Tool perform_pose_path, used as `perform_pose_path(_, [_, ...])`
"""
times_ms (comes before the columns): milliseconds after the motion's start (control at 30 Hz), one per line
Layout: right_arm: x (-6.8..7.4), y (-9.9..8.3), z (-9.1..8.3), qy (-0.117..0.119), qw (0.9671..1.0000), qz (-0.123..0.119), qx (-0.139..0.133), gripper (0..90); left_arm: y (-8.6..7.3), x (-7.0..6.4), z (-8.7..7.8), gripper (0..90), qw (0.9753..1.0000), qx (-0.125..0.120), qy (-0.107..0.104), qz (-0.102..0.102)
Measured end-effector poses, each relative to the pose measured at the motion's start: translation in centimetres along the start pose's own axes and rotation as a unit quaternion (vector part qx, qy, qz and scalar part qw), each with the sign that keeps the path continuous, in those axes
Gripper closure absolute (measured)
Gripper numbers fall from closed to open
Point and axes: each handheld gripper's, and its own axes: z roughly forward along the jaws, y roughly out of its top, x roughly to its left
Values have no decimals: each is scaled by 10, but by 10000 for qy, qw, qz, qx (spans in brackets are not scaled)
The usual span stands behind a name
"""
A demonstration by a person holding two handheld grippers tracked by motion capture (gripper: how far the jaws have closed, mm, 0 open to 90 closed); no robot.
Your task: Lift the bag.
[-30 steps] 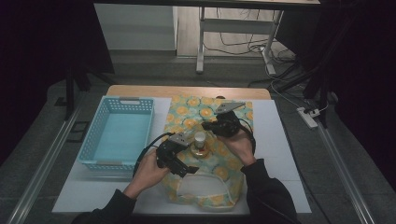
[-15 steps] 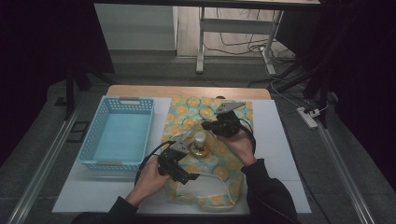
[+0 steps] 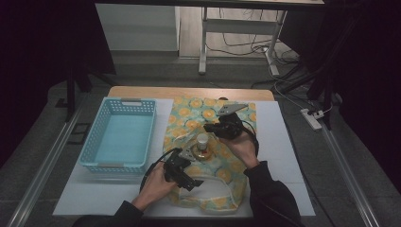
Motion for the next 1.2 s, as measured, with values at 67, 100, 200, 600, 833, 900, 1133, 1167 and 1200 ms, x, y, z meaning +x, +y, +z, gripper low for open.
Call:
perform_pose_path(67, [0, 0, 0, 1, 10000, 4, 5, 899, -1, 0, 3, 0, 9999, 46, 59, 78])
perform_pose_path(100, [0, 0, 0, 5, 10000, 4, 4, 898, -1, -1, 5, 0, 9999, 75, 60, 103])
perform_pose_path(200, [0, 0, 1, 8, 10000, -5, 9, 899, -2, -2, 11, 0, 9993, 208, 189, 249])
perform_pose_path(600, [0, 0, 0, 7, 10000, 1, 12, 898, -1, -3, 20, 3, 9978, 390, 272, 459])
perform_pose_path(833, [0, 0, 0, 6, 10000, -6, 15, 898, 2, 3, 13, 164, 9975, 464, 254, 458])
perform_pose_path(900, [0, 0, 0, 4, 10000, 4, 20, 898, 2, 7, 10, 249, 9978, 437, 256, 437])
perform_pose_path(1133, [-1, 0, 0, 5, 10000, 12, 27, 898, 1, 17, 5, 556, 9984, 330, 286, 347])
perform_pose_path(1167, [-1, 0, 0, 9, 10000, 7, 23, 898, 1, 17, 5, 605, 9985, 327, 265, 342])
perform_pose_path(1200, [-1, 0, 0, -1, 10000, 11, 23, 898, 1, 17, 5, 656, 9986, 325, 244, 335])
